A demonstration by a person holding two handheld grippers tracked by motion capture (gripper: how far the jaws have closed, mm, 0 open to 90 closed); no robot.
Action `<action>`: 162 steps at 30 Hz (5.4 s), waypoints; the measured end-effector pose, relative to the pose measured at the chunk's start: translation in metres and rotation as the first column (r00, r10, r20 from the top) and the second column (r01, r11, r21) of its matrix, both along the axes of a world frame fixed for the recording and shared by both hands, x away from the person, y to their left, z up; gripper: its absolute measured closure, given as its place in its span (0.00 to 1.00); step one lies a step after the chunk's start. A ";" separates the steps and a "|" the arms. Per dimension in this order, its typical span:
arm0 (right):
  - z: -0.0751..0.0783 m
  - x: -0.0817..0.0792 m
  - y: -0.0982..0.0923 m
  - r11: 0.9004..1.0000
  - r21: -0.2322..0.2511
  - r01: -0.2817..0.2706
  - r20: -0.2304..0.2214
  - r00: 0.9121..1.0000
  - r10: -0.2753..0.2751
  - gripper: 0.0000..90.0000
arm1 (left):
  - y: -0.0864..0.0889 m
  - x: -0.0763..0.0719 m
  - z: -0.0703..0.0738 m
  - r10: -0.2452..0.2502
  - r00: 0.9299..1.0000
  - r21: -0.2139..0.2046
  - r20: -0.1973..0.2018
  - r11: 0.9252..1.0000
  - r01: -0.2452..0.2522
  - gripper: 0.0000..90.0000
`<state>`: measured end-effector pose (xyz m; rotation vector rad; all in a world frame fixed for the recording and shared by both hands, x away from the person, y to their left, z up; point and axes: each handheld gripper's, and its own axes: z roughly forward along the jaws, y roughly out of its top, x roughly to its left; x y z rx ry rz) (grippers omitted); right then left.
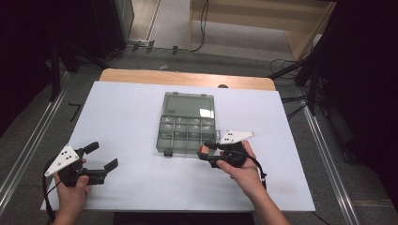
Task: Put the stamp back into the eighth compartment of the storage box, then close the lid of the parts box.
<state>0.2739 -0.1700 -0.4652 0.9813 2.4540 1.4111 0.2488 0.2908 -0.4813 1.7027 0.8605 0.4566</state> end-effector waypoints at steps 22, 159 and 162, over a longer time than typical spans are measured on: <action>0.002 0.011 -0.005 0.998 0.018 0.055 0.005 0.998 -0.055 0.54 | 0.001 -0.001 0.002 0.001 1.000 -0.005 0.003 1.000 -0.001 0.00; -0.002 0.061 -0.033 0.959 0.207 0.192 -0.029 0.981 -0.190 0.00 | -0.124 0.118 0.028 -0.144 0.986 -0.099 -0.086 0.986 0.135 0.00; -0.002 0.067 -0.035 0.956 0.216 0.200 -0.037 0.980 -0.197 0.00 | -0.127 0.126 0.025 -0.136 0.986 -0.092 -0.099 0.988 0.127 0.00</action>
